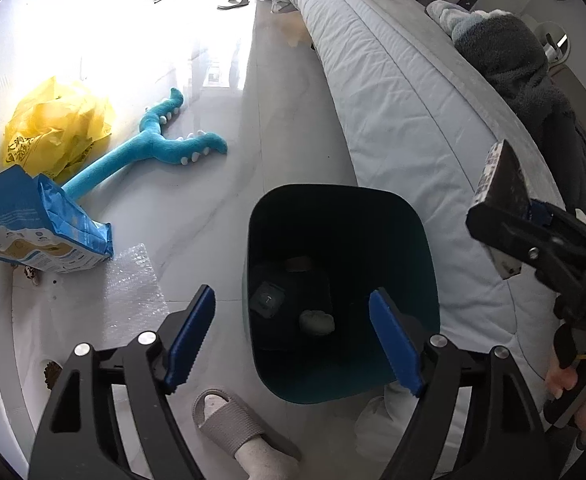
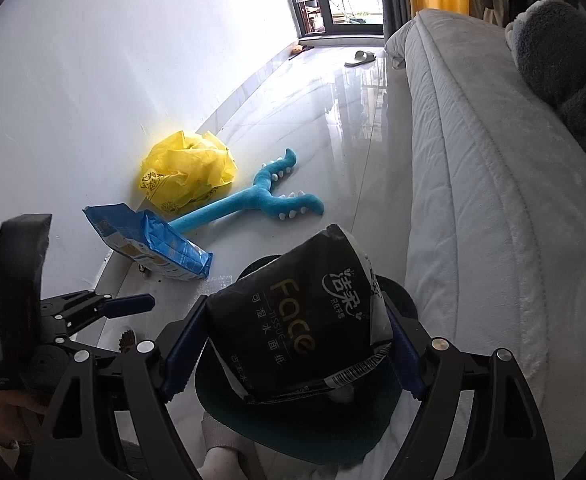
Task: Collect trash
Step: 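Open the left gripper to drop the sock while the right holds the tissue pack above the bin, then open the right gripper over the bin to drop the black 'Face' tissue pack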
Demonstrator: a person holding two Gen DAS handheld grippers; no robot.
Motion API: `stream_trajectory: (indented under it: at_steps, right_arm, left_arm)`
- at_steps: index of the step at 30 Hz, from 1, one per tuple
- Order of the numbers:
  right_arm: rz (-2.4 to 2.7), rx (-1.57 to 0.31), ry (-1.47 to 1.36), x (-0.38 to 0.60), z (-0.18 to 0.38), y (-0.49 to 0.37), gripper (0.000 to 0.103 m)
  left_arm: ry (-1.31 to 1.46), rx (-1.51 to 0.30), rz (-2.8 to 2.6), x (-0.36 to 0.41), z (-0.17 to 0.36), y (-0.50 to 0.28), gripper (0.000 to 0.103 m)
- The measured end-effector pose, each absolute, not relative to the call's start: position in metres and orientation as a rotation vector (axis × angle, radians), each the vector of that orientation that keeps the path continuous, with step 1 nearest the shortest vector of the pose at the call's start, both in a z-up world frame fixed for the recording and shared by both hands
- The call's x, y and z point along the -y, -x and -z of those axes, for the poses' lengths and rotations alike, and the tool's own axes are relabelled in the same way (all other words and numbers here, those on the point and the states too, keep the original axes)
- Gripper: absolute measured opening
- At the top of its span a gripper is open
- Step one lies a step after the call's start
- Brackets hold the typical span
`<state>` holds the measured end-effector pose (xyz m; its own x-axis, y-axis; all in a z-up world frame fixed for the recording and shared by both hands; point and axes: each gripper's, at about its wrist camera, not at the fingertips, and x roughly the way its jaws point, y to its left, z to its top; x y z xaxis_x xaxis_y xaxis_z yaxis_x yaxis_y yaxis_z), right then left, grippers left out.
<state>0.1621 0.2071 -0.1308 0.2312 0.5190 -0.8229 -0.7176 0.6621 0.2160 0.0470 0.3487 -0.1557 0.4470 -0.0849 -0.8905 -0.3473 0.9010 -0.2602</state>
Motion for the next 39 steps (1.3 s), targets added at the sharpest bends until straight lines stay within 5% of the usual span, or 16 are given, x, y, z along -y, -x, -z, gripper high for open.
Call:
stream_trajectory:
  at_steps: [26,39]
  right_arm:
    - [-0.82,-1.247,0.458,-0.256,0.244,-0.146,0.084]
    - [-0.891,-1.21,0.478,-0.239,0.212,-0.119,0.096]
  left_arm:
    - [0.49,-0.785,-0.223,-0.374,0.057,-0.023,0.094]
    - [0.351,-0.62,-0.199,-0.326,-0.003,-0.026,0.094]
